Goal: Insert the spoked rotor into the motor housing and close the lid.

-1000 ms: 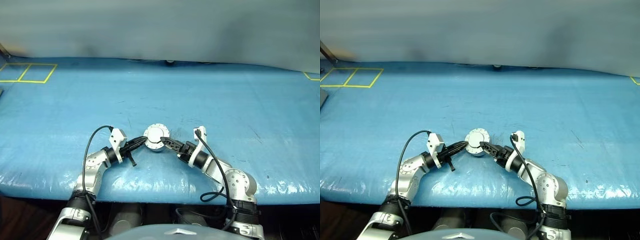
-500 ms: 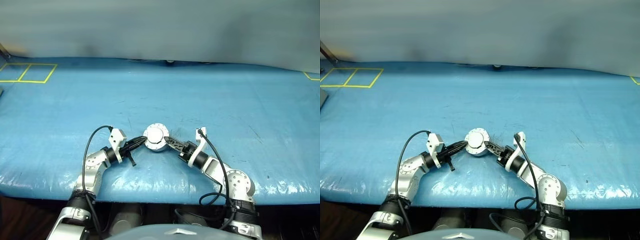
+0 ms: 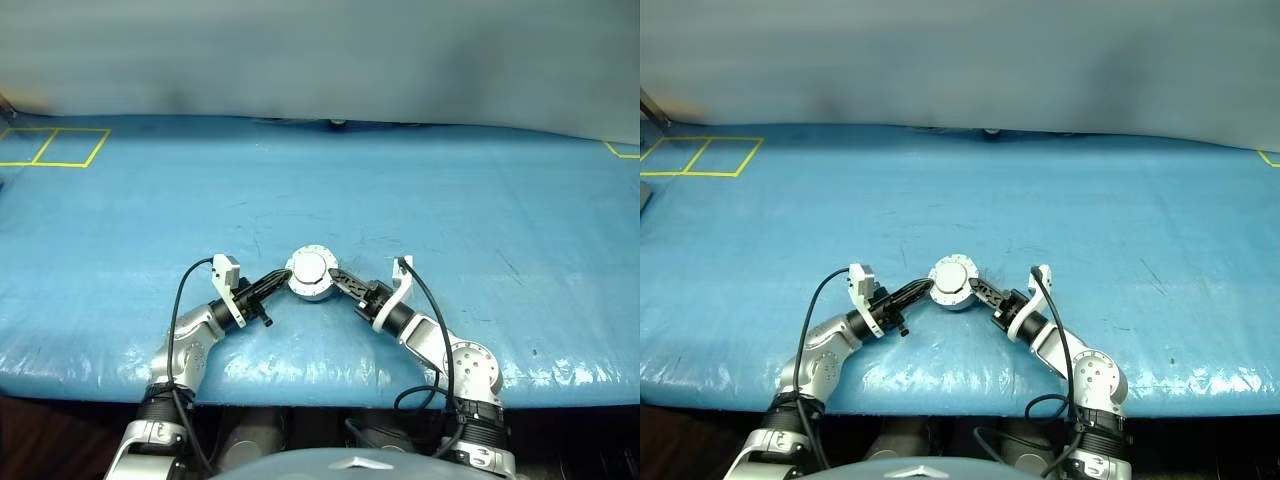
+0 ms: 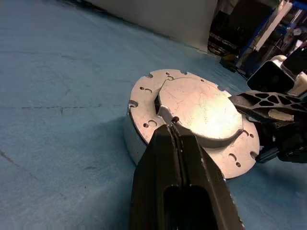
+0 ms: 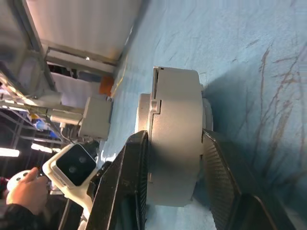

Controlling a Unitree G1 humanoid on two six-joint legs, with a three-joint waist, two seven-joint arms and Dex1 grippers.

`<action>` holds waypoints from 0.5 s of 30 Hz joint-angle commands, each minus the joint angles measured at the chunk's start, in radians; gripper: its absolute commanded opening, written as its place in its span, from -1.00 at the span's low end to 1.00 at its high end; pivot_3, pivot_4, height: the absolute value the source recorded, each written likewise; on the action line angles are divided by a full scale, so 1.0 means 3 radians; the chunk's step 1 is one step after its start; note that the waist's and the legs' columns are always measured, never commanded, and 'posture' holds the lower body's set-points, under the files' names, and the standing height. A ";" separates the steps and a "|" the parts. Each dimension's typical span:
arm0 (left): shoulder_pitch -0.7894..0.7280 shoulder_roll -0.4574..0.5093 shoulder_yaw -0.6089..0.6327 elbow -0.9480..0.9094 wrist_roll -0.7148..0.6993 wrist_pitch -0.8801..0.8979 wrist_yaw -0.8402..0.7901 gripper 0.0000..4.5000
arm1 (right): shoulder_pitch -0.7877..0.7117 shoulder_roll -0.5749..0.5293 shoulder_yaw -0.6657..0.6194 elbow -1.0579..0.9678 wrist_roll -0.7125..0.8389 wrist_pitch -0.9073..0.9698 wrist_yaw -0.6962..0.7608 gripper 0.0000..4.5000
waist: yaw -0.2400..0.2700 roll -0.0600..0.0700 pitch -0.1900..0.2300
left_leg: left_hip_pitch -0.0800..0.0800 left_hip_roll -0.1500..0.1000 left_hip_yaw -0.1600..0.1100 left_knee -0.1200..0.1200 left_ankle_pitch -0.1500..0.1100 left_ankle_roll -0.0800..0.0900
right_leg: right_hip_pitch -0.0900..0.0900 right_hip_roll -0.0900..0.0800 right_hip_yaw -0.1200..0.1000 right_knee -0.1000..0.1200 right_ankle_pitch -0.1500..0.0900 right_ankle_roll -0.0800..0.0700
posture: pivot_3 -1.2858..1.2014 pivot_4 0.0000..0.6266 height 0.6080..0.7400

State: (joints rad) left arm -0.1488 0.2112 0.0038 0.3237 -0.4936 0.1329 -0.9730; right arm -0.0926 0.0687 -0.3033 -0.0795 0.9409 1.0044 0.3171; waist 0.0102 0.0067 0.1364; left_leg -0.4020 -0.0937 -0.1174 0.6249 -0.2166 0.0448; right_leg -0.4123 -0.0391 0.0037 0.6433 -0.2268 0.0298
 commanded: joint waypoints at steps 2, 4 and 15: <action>0.0151 -0.0106 0.0024 -0.0311 -0.0291 0.0350 -0.0071 -0.73 | -0.0110 0.0127 -0.0327 -0.0145 0.0482 -0.0200 -0.0167 -0.44 | 0.0003 0.0004 0.0003 | -0.0010 -0.0002 0.0001 0.0002 -0.0001 0.0003 | -0.0001 -0.0001 0.0001 0.0000 0.0005 -0.0005 | 0.03 -0.52 1.00; 0.0183 -0.0162 0.0073 -0.0412 -0.0411 0.0488 -0.0026 -0.45 | -0.0145 0.0161 -0.0381 -0.0202 0.0641 -0.0254 -0.0247 -0.44 | 0.0003 0.0007 0.0005 | -0.0028 -0.0003 0.0001 0.0007 -0.0001 0.0004 | -0.0012 -0.0001 0.0001 0.0000 0.0011 -0.0009 | 0.03 -0.52 1.00; 0.0177 -0.0429 0.0413 -0.0754 -0.1171 0.1300 0.0302 0.99 | -0.0259 0.0174 -0.0280 -0.0426 0.1265 -0.0406 -0.0472 -0.44 | -0.0103 0.0021 0.0019 | -0.0034 -0.0001 0.0002 0.0007 0.0000 0.0004 | -0.0019 0.0003 0.0001 0.0004 0.0011 -0.0010 | 0.03 -0.52 1.00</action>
State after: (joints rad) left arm -0.0924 0.0911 0.1089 0.1444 -0.7920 0.4798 -0.9038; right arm -0.1375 0.0834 -0.4155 -0.1342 1.2455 0.8957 0.1642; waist -0.0207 0.0130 0.1420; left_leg -0.4122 -0.0940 -0.1167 0.6273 -0.2164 0.0460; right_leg -0.4179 -0.0380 0.0041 0.6445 -0.2235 0.0269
